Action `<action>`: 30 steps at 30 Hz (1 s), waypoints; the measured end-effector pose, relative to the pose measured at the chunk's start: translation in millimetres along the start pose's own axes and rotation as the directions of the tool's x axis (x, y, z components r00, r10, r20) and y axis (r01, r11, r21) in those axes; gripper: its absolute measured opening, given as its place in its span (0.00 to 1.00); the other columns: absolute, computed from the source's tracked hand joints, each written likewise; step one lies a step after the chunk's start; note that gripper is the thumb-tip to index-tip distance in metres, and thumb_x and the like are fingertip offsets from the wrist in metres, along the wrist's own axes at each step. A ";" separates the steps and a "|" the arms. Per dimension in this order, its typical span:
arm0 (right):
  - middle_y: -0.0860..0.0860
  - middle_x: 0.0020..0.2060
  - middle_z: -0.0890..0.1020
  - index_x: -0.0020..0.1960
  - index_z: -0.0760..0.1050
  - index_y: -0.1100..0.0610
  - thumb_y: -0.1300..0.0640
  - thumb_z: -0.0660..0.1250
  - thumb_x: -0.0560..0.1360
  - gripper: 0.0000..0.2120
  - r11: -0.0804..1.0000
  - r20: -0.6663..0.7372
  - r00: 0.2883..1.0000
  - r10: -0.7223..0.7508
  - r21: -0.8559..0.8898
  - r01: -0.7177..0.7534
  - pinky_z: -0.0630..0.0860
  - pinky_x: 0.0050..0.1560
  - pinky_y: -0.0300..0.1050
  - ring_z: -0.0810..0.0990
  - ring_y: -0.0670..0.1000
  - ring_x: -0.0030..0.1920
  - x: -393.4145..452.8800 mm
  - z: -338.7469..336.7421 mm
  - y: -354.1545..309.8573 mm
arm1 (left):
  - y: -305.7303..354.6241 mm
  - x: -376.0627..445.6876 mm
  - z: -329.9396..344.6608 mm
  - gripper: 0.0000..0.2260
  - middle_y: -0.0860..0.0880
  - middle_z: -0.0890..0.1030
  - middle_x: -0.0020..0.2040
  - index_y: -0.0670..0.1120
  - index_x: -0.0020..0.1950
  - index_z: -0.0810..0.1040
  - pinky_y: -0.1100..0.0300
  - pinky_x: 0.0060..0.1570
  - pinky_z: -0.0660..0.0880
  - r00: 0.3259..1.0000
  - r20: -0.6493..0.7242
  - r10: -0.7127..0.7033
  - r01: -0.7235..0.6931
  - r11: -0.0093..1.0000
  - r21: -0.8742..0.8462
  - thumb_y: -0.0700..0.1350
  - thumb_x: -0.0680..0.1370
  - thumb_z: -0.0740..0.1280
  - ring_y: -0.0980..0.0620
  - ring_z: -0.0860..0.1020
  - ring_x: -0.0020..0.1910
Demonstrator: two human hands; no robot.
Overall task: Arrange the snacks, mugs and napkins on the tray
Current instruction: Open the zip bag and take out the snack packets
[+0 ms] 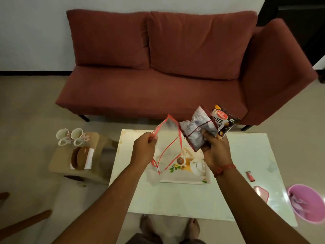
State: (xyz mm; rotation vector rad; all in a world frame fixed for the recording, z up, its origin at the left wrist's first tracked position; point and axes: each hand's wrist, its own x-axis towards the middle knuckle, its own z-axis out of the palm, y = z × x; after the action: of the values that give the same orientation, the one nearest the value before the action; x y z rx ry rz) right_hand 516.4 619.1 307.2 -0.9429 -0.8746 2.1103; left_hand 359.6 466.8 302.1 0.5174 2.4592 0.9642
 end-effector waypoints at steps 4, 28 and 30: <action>0.55 0.56 0.84 0.62 0.77 0.55 0.73 0.64 0.75 0.21 0.988 -0.247 0.963 0.107 -0.086 -0.132 0.81 0.51 0.53 0.84 0.56 0.55 34.1 -41.7 48.0 | -26.6 -4.5 16.1 0.07 0.52 0.79 0.48 0.51 0.51 0.75 0.62 0.47 0.73 0.999 0.000 -0.050 0.050 0.998 0.042 0.53 0.82 0.61 0.55 0.76 0.43; 0.56 0.57 0.80 0.65 0.72 0.58 0.59 0.69 0.72 0.22 0.594 -0.589 0.718 0.370 -0.445 -0.671 0.82 0.48 0.56 0.81 0.57 0.48 108.2 -189.0 229.6 | -107.0 -27.0 64.8 0.09 0.56 0.80 0.47 0.55 0.53 0.76 0.70 0.43 0.70 0.989 0.080 -0.122 0.118 0.992 0.046 0.57 0.78 0.62 0.59 0.78 0.44; 0.55 0.58 0.80 0.66 0.72 0.56 0.57 0.68 0.68 0.26 0.542 -0.415 0.894 0.172 -0.718 -0.437 0.81 0.51 0.53 0.81 0.56 0.55 91.2 -181.1 210.6 | -100.2 -26.8 55.8 0.07 0.56 0.80 0.47 0.54 0.52 0.77 0.72 0.43 0.68 0.990 0.114 -0.081 0.075 0.995 0.058 0.55 0.79 0.63 0.60 0.77 0.43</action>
State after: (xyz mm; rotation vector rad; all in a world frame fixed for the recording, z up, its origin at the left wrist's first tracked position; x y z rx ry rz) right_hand 552.6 626.2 17.2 -1.9618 -1.6490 1.7030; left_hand 393.5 415.0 201.9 0.4771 2.3881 0.8155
